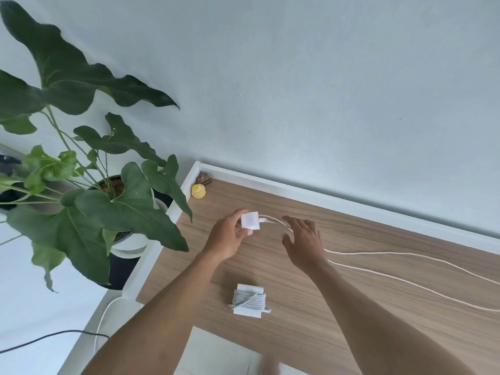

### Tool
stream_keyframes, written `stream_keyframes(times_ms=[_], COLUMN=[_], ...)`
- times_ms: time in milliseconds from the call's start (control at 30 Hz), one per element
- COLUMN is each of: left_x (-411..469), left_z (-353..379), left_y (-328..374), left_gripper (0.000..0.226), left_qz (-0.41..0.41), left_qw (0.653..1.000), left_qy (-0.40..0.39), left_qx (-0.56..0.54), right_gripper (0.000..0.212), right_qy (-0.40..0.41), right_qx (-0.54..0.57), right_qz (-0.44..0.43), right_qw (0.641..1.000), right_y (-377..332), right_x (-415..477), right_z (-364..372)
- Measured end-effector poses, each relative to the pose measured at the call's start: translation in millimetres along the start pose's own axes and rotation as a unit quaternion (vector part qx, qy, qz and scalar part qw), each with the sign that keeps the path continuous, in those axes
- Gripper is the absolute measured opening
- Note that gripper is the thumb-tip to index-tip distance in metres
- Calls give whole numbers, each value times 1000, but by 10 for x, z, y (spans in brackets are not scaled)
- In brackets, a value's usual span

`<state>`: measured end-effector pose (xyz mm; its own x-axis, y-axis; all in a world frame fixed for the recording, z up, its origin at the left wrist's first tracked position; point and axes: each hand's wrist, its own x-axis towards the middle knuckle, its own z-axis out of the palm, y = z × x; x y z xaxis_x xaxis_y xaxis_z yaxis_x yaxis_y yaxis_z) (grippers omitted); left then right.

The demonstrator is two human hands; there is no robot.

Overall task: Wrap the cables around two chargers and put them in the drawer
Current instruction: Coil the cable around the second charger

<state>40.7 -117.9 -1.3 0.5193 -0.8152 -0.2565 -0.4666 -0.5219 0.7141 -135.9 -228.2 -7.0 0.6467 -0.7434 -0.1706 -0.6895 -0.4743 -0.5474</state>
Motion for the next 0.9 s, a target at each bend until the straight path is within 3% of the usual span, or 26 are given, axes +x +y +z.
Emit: stream_keyframes(times_ms=[100, 300, 533, 600, 700, 900], left_x=[7, -35, -268, -332, -464, -955], left_z=[-49, 73, 696, 863, 1126, 1378], left_y=[371, 1366, 2591, 2913, 3409, 4048], left_gripper=[52, 38, 24, 8, 20, 16], left_qz=[1, 10, 34, 21, 15, 61], left_qw=[996, 959, 950, 940, 929, 879], left_qy=[-7, -76, -58, -75, -100, -191], left_qx=[-93, -275, -306, -333, -356, -432], right_gripper=[24, 26, 25, 28, 31, 29], right_qy=[-4, 24, 107, 125, 157, 178], right_qx=[0, 158, 199, 230, 303, 355], right_qz=[27, 48, 74, 91, 127, 121], right_qw=[1000, 986, 971, 961, 931, 910], right_y=[-21, 155, 804, 987, 1290, 1744], right_x=[-47, -310, -955, -1128, -1455, -2023], right_z=[-217, -904, -1763, -1959, -2266, -2737])
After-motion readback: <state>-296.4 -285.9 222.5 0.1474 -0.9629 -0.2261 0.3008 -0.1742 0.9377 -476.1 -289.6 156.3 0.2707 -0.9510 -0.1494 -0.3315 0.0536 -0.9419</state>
